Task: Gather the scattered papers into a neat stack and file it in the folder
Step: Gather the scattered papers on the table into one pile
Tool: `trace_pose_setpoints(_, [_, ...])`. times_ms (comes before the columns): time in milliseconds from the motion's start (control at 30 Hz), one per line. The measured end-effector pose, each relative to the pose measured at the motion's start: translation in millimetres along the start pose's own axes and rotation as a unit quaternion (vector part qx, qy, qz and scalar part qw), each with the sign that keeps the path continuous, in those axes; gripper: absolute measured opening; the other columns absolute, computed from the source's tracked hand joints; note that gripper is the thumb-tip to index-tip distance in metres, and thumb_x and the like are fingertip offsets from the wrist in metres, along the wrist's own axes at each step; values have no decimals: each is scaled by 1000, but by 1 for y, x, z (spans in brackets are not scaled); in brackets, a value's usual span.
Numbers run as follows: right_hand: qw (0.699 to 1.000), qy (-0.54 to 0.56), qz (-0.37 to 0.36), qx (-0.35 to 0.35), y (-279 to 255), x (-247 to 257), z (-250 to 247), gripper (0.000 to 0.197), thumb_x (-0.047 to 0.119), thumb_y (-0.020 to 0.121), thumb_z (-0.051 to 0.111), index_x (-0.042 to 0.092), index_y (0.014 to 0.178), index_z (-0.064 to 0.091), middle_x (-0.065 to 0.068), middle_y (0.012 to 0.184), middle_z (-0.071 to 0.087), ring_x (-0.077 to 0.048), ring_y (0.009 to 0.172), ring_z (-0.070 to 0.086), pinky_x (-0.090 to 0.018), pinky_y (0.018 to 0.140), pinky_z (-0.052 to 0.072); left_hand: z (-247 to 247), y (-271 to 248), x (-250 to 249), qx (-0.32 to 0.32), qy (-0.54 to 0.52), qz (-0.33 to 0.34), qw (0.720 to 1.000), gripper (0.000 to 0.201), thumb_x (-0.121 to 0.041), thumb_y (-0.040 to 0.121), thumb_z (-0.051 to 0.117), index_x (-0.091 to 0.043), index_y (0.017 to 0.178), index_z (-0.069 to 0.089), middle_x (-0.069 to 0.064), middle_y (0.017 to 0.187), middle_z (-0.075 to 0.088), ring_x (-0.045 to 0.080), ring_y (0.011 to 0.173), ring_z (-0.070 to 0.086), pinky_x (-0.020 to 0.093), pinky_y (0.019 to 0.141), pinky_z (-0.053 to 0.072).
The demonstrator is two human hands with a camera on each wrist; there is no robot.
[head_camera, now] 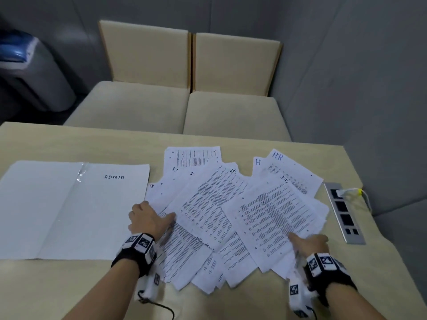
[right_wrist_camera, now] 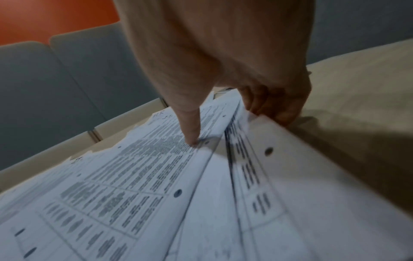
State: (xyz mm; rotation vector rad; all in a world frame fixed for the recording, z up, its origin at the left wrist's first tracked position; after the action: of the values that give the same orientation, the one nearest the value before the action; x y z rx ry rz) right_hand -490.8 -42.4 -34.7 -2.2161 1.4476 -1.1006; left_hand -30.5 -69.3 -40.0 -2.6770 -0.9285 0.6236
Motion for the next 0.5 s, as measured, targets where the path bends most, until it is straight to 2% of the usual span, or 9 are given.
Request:
trace_pose_setpoints(67, [998, 57, -11, 37, 12, -3, 13, 85, 25, 62, 93, 0, 125, 41, -15, 103, 63, -30, 87, 62, -39, 81, 55, 6, 2, 1, 7, 19, 15, 1000, 97, -63, 71, 71, 1, 137, 38, 21, 136, 42, 40, 126, 41, 49, 100, 42])
trace_pose_setpoints(167, [994, 76, -41, 66, 102, -42, 50, 114, 46, 28, 95, 17, 130, 53, -11, 126, 69, -37, 102, 70, -61, 86, 57, 15, 7, -2, 45, -21, 40, 998, 100, -66, 67, 73, 0, 134, 40, 21, 132, 50, 39, 122, 49, 47, 100, 46])
trace_pose_setpoints(200, [991, 95, -35, 87, 101, -38, 57, 112, 47, 31, 93, 17, 131, 55, -11, 128, 68, -39, 105, 69, -62, 86, 57, 17, 6, -6, 61, -36, 47, 996, 100, -68, 65, 74, -3, 133, 42, 19, 129, 53, 37, 119, 53, 48, 98, 48])
trace_pose_setpoints(233, [991, 86, -30, 97, 60, -16, 50, 99, 44, 43, 92, 13, 130, 57, -12, 127, 68, -39, 107, 67, -62, 90, 55, 18, 4, -11, 78, -41, 54, 995, 98, -70, 63, 73, -6, 131, 44, 16, 126, 56, 35, 116, 56, 49, 96, 50])
trace_pose_setpoints(267, [989, 98, -40, 101, 9, 11, 41, 79, 37, 59, 90, 7, 125, 59, -11, 125, 68, -38, 109, 65, -58, 95, 53, 19, 3, -16, 93, -32, 66, 993, 94, -72, 63, 71, -11, 130, 47, 13, 124, 57, 33, 114, 57, 49, 95, 50])
trace_pose_setpoints(300, [987, 110, -44, 110, -6, 21, 40, 59, 28, 72, 87, 4, 118, 59, -9, 120, 67, -34, 109, 62, -51, 99, 50, 20, 1, -22, 105, -10, 76, 991, 90, -74, 64, 68, -15, 129, 49, 11, 124, 57, 31, 114, 57, 49, 94, 50])
trace_pose_setpoints(333, [984, 115, -47, 132, -24, 32, 39, 49, 21, 76, 87, 4, 112, 58, -8, 115, 65, -31, 108, 60, -45, 99, 47, 19, -2, -27, 116, 19, 88, 989, 86, -75, 66, 65, -18, 129, 52, 11, 125, 56, 31, 116, 55, 48, 94, 49])
trace_pose_setpoints(433, [975, 115, -38, 185, -26, 33, 49, 85, 28, 48, 97, 2, 121, 64, -13, 117, 72, -34, 107, 68, -54, 100, 50, 19, -4, -38, 151, 67, 111, 980, 76, -71, 71, 64, -19, 126, 57, 11, 126, 52, 31, 119, 50, 46, 93, 48])
trace_pose_setpoints(500, [968, 152, -46, 194, -23, 31, 53, 58, 10, 72, 86, 2, 124, 65, -16, 110, 75, -34, 99, 72, -54, 93, 56, 22, -1, -41, 182, 32, 130, 974, 64, -57, 74, 70, -12, 119, 59, 13, 121, 57, 31, 110, 56, 43, 90, 52])
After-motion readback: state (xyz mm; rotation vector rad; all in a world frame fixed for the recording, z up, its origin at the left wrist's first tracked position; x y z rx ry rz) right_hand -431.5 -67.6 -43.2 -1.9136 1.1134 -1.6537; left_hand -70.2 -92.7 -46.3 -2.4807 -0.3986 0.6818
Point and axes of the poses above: each hand's wrist, its own y-axis towards the middle knuckle, its own z-axis out of the palm, x = y × z, the point moved 5 cm from there along y, towards the middle knuckle
